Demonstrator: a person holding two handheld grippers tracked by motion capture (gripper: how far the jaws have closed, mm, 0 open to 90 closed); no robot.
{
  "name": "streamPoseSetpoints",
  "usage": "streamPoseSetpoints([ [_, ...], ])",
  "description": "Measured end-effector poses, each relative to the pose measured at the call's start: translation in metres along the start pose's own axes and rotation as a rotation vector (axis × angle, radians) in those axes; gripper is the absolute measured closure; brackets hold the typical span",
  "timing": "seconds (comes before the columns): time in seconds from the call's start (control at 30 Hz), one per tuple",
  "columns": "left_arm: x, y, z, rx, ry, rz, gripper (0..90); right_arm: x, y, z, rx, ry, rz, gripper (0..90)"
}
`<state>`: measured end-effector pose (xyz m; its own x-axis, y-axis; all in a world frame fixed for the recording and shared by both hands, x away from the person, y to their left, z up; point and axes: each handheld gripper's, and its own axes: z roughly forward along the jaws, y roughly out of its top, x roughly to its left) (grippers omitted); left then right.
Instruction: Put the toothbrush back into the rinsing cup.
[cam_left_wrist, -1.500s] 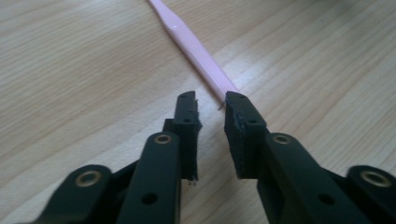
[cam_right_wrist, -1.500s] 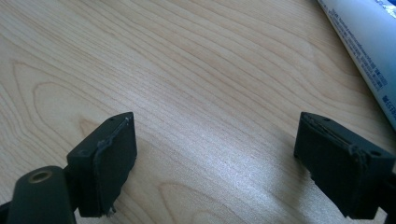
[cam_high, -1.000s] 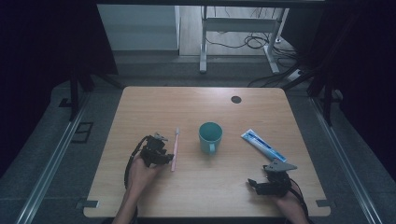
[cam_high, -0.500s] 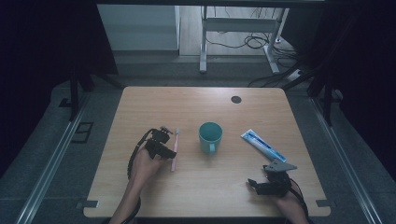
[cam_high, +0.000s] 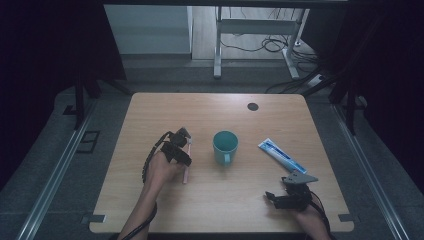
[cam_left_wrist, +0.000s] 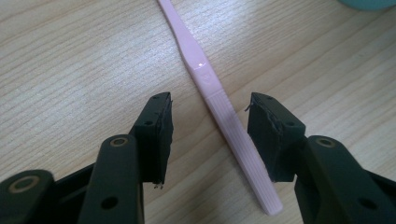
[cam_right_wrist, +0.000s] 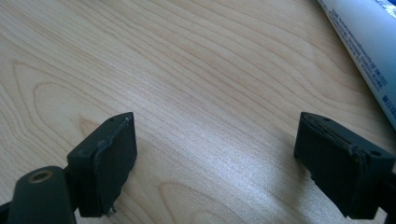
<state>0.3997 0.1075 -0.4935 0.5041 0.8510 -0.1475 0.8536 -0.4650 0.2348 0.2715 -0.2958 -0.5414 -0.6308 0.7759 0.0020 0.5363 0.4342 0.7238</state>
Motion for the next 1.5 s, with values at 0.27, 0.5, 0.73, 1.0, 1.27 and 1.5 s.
streamPoseSetpoints([
  [0.27, -0.003, 0.013, 0.003, 0.045, 0.033, -0.008, 54.9, 0.0, 0.0, 0.0, -0.001, 0.001, 0.001, 12.9],
  [0.5, -0.007, 0.021, 0.01, 0.077, 0.05, 0.0, 59.4, 0.0, 0.0, 0.0, 0.0, 0.0, 0.0, 12.9],
  [0.73, -0.012, 0.026, 0.013, 0.105, 0.084, 0.013, 63.2, 0.0, 0.0, 0.0, 0.0, 0.0, 0.0, 12.9],
  [1.0, -0.015, 0.031, 0.017, 0.136, 0.105, 0.014, 72.4, 0.0, 0.0, 0.0, 0.0, 0.0, 0.0, 12.9],
  [1.27, -0.014, 0.031, 0.016, 0.138, 0.1, 0.013, 78.6, 0.0, 0.0, 0.0, 0.0, 0.0, 0.0, 12.9],
  [1.5, -0.014, 0.031, 0.016, 0.141, 0.1, 0.023, 78.9, 0.0, 0.0, 0.0, -0.001, 0.0, 0.0, 12.9],
])
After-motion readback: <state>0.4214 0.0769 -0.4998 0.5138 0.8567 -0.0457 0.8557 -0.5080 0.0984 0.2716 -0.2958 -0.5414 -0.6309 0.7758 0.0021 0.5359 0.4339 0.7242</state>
